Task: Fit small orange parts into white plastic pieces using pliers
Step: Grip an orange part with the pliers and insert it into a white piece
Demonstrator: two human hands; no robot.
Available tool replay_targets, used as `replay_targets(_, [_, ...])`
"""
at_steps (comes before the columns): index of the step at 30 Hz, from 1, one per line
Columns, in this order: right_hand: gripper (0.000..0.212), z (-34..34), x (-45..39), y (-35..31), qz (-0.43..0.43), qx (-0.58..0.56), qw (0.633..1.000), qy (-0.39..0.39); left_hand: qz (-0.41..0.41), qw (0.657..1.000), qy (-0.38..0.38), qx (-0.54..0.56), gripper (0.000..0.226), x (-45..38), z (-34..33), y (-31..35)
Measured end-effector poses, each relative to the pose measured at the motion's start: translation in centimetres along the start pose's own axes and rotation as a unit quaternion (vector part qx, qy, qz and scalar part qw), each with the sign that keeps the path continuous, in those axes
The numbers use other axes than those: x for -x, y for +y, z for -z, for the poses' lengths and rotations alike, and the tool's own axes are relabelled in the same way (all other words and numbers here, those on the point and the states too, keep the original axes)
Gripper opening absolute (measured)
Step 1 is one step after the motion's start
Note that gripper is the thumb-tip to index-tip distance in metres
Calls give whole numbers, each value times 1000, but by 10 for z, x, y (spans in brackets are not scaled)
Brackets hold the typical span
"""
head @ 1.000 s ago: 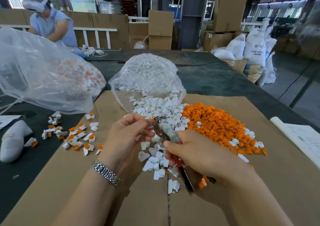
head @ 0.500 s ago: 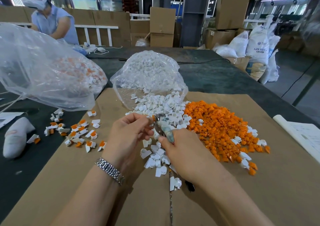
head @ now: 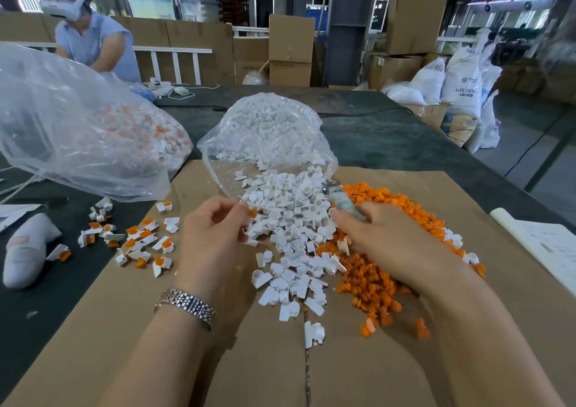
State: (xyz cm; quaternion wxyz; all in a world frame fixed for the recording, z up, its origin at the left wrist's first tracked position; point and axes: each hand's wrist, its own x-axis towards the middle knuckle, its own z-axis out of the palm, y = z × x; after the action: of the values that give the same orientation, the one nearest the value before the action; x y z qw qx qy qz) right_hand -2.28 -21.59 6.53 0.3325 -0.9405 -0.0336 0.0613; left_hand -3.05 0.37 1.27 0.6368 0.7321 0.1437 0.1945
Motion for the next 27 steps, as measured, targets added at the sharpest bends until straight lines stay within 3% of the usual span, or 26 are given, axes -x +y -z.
replay_targets(2, [35, 4, -16, 17, -21, 51, 997, 56, -31, 988, 91, -118, 9, -8, 10, -2])
replay_targets(4, [37, 1, -28, 35, -78, 115, 986, 95, -35, 961, 184, -203, 7, -17, 24, -6])
replay_targets(6, [45, -6, -33, 49, -119, 182, 967, 134, -21, 945, 207, -254, 6, -22, 33, -8])
replay_targets(8, [50, -11, -33, 56, -127, 216, 954, 162, -38, 931, 186, -311, 17, -21, 31, -10])
replay_targets(10, [55, -16, -33, 58, -125, 229, 950, 169, -101, 931, 139, -323, 14, -16, 23, -7])
replay_targets(12, [60, -20, -35, 58, -125, 243, 948, 164, -144, 941, 28, -306, 9, -11, 14, -5])
replay_targets(14, [62, -23, -37, 57, -123, 253, 946, 161, -122, 942, -99, -296, 9, -8, 8, -7])
replay_targets(16, [63, -26, -39, 56, -120, 258, 944, 167, -106, 919, -182, -334, 11, -5, 2, -11])
replay_targets(18, [64, -28, -40, 56, -119, 252, 945, 170, -118, 899, -201, -371, 14, -5, -3, -16])
replay_targets(24, [62, -32, -39, 54, -102, 255, 942, 193, -130, 897, -184, -380, 10, -5, -8, -18])
replay_targets(27, [32, -27, -33, 50, -20, 206, 952, 225, -123, 918, -162, -341, 7, -5, -7, -15])
